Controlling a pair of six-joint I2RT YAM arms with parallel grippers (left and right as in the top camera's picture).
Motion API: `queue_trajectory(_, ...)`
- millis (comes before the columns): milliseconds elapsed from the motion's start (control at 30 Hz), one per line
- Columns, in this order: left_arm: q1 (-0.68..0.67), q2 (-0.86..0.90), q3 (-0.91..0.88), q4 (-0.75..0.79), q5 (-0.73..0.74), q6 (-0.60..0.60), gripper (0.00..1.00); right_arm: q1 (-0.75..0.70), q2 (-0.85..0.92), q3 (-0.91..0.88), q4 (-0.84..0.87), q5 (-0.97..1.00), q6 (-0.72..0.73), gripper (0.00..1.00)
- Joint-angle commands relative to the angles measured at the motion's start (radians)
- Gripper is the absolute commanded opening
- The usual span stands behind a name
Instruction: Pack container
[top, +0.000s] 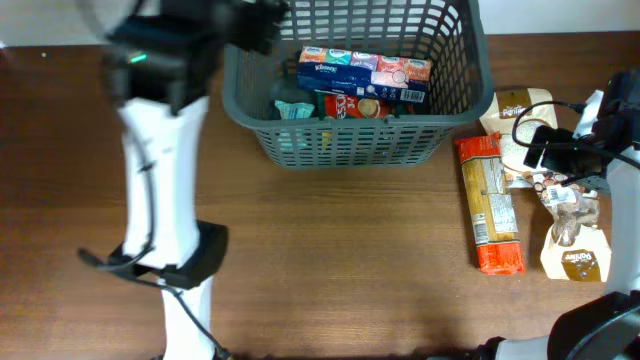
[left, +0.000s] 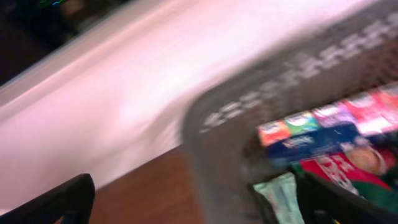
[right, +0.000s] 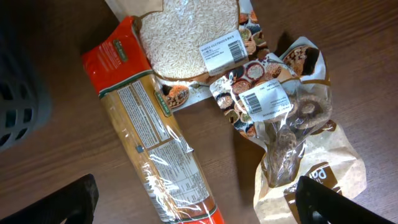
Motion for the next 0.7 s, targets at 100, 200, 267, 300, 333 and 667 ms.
queue_trajectory(100, 0.159, -0.079, 0.029, -0.1, -0.042, -0.108, 0.99, -0.004, 0.009, 0.018, 0.0, -0.009, -0.006, 0.99)
queue_trajectory(200, 0.229, -0.084, 0.029, -0.192, -0.079, -0.125, 0.99, -0.004, 0.009, 0.018, 0.0, -0.009, -0.006, 0.99)
queue_trajectory(267, 0.272, -0.083, 0.027, -0.246, -0.112, -0.153, 0.99, -0.004, 0.009, 0.018, 0.0, -0.009, -0.006, 0.99)
queue_trajectory(300, 0.292, -0.083, 0.026, -0.261, -0.124, -0.169, 0.99, -0.004, 0.009, 0.018, 0.0, -0.009, -0.006, 0.99)
queue_trajectory(333, 0.317, -0.084, 0.021, -0.261, -0.127, -0.188, 0.99, -0.004, 0.009, 0.018, 0.0, -0.009, -0.006, 0.99)
queue_trajectory(667, 0.425, -0.084, 0.019, -0.261, -0.126, -0.212, 0.99, -0.003, 0.009, 0.018, 0.021, -0.064, -0.006, 0.99)
